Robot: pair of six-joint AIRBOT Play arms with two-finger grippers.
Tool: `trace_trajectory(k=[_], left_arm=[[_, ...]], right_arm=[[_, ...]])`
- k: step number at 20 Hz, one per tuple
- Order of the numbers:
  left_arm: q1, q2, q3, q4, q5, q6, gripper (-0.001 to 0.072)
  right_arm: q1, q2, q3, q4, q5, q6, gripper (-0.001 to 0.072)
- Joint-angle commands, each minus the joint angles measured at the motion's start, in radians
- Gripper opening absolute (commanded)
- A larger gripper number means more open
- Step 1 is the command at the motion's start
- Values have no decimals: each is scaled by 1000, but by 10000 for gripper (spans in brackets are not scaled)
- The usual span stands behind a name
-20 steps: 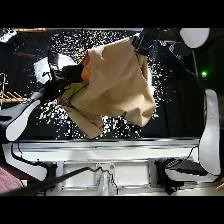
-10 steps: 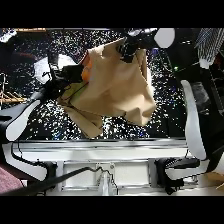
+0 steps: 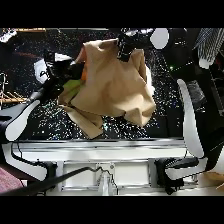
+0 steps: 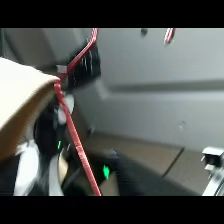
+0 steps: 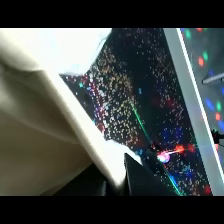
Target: Fold the clothes and pants, and hang the long-sleeved shirts on hangers.
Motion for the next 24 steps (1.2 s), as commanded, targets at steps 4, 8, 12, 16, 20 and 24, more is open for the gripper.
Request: trace_trajectory(k=[4, 8, 12, 16, 20, 24], left_arm=[[2, 1, 0, -401, 131, 2, 633], [23, 37, 0, -488, 223, 84, 472], [79, 134, 0, -447, 421, 220, 120], [193, 325, 0, -148, 934, 244, 26], [285, 546, 0, 277, 1320, 123, 15], [304, 742, -29, 949, 1355, -282, 15]], right_arm=[[31, 31, 0, -3, 81, -4, 28], [61, 69, 0, -2, 118, 28, 28], [68, 134, 0, 24, 134, 176, 28], [68, 202, 0, 23, 124, 321, 28], [68, 221, 0, 13, 125, 548, 29], [68, 220, 0, -13, 126, 590, 29]])
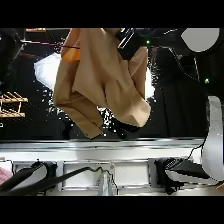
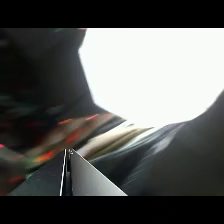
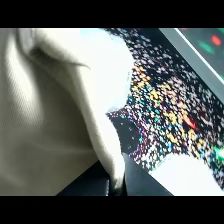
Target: Fold the clothes and pants, and hang the long-sleeved shirts on hangers.
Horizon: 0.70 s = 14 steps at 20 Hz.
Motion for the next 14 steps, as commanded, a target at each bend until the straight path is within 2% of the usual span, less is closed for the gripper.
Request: trace_trajectory(k=[1, 2, 3, 4, 7, 9, 10, 12, 14], left_arm=[[12, 177, -45, 687, 88, -477, 15], [-1, 221, -79, 829, 27, -641, 16], [-21, 262, -117, 914, -34, -743, 16], [-51, 310, -168, 962, -89, -793, 16], [-158, 467, -326, 971, -117, -895, 25], [-224, 561, -380, 971, -113, -919, 254], [-254, 599, -382, 971, -113, -918, 303], [-317, 646, -382, 971, -47, -919, 303], [-374, 630, -382, 970, 83, -942, 299]], right_arm=[[1, 5, 0, -15, -2, 79, 29], [1, 5, 0, -20, -2, 79, 30], [1, 4, 0, -30, -2, 79, 30], [0, 4, 0, -35, -4, 79, 30], [-3, 4, 0, -39, -11, 79, 30], [-2, 4, 0, -38, -11, 82, 30], [-2, 3, 0, -39, -11, 91, 30], [-2, 3, 0, -37, -7, 104, 30], [-2, 3, 0, -27, 3, 104, 30]])
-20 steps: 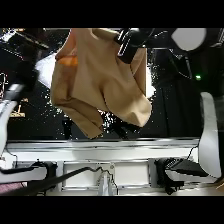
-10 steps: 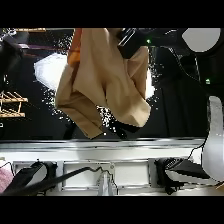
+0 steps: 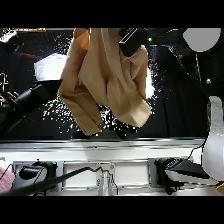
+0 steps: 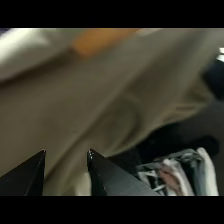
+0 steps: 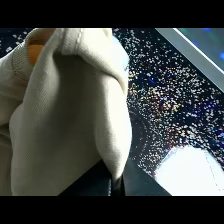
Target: Fold the clothes and pants, and hang the long-sleeved shirts on hangers.
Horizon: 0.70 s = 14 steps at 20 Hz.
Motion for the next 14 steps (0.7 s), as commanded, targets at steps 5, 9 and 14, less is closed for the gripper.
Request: trace_trajectory(k=[5, 9, 14], left_arm=[[-278, -217, 11, -81, 347, -193, 509], [-388, -464, 173, -158, 496, -177, 659], [-371, -592, 323, -158, 677, -180, 720]], right_arm=[[0, 0, 0, 9, 41, 11, 30], [0, 0, 0, 8, 66, 13, 30], [0, 0, -1, 9, 84, 14, 30]])
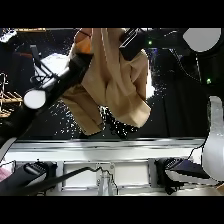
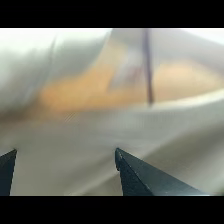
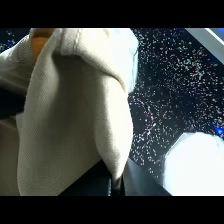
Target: Fold the clothes and pants, and hang the long-sleeved shirts on hangers.
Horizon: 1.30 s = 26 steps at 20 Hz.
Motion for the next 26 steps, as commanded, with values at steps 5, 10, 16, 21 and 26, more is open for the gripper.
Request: trace_trajectory(k=[5, 10, 16, 21, 26], left_arm=[[120, -110, 69, 2, 51, 14, 715], [169, -143, 69, 94, 18, 14, 709], [175, -173, 69, 94, 26, 14, 507], [174, -179, 100, 94, 27, 14, 621], [166, -246, 225, 94, 25, 14, 465]], right_arm=[[0, 0, 0, 13, 8, 0, 30], [4, 0, 0, 60, -3, 0, 30], [4, 0, 0, 68, 18, 0, 30], [4, 0, 0, 76, 15, 0, 30], [4, 0, 0, 98, 25, 0, 30]])
